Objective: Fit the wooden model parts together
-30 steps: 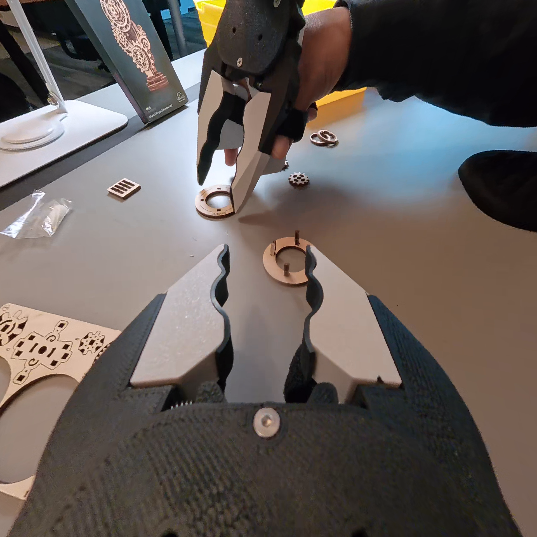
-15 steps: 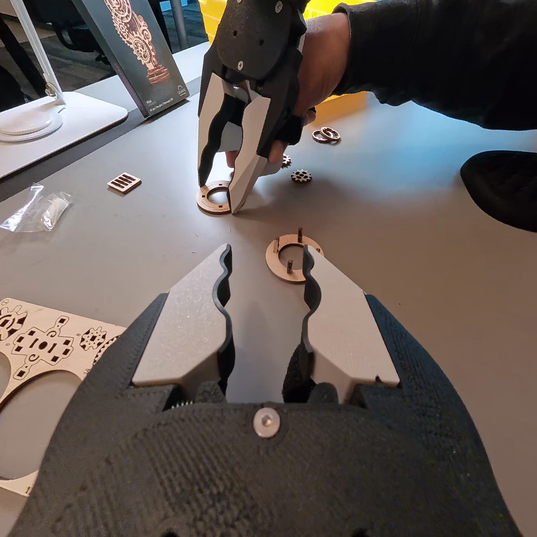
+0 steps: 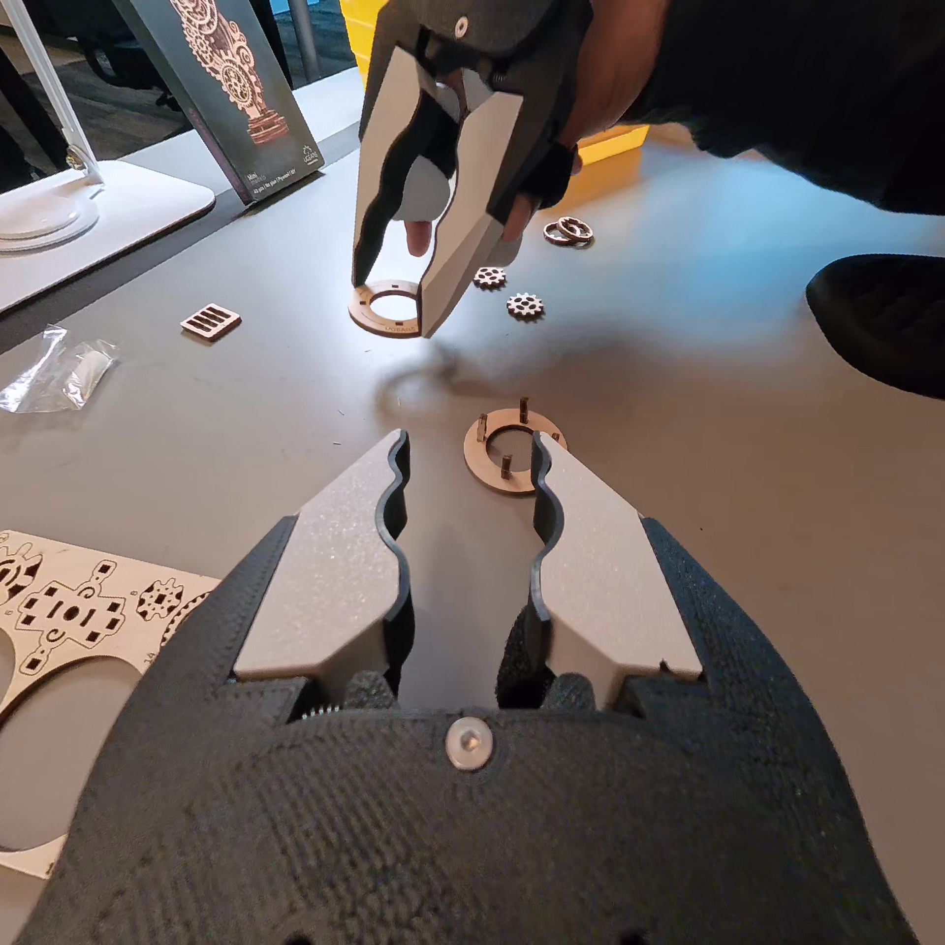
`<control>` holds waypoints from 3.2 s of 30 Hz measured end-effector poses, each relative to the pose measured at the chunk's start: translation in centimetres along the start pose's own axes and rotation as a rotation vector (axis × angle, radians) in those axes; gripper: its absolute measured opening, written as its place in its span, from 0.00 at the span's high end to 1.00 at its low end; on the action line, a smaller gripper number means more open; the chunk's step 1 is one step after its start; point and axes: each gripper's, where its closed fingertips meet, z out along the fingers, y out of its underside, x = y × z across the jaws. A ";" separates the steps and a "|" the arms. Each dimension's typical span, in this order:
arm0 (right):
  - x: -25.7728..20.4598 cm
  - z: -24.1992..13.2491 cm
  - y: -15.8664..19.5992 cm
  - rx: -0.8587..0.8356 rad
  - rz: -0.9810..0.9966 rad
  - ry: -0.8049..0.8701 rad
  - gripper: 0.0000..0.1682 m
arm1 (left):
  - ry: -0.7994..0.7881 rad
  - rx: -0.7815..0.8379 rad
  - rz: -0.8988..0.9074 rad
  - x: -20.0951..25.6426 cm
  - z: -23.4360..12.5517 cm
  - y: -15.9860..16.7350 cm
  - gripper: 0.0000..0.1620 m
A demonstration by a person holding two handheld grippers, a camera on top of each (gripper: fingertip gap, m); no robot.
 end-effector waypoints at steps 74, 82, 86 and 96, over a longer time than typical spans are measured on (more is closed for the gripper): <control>-10.9 0.7 -0.5 -0.173 -0.699 -0.433 0.63 | 0.084 -0.193 0.234 2.8 1.0 3.0 0.87; -9.9 -0.6 -0.2 -0.038 -0.348 -0.254 0.68 | 0.066 -0.196 0.233 2.7 1.0 3.0 0.88; -9.9 -1.4 1.2 0.104 -0.002 -0.166 0.77 | 0.076 -0.186 0.201 2.6 0.9 2.8 0.88; -9.9 -0.5 1.1 0.176 0.244 -0.029 0.87 | 0.097 -0.137 0.202 2.7 0.8 2.1 0.80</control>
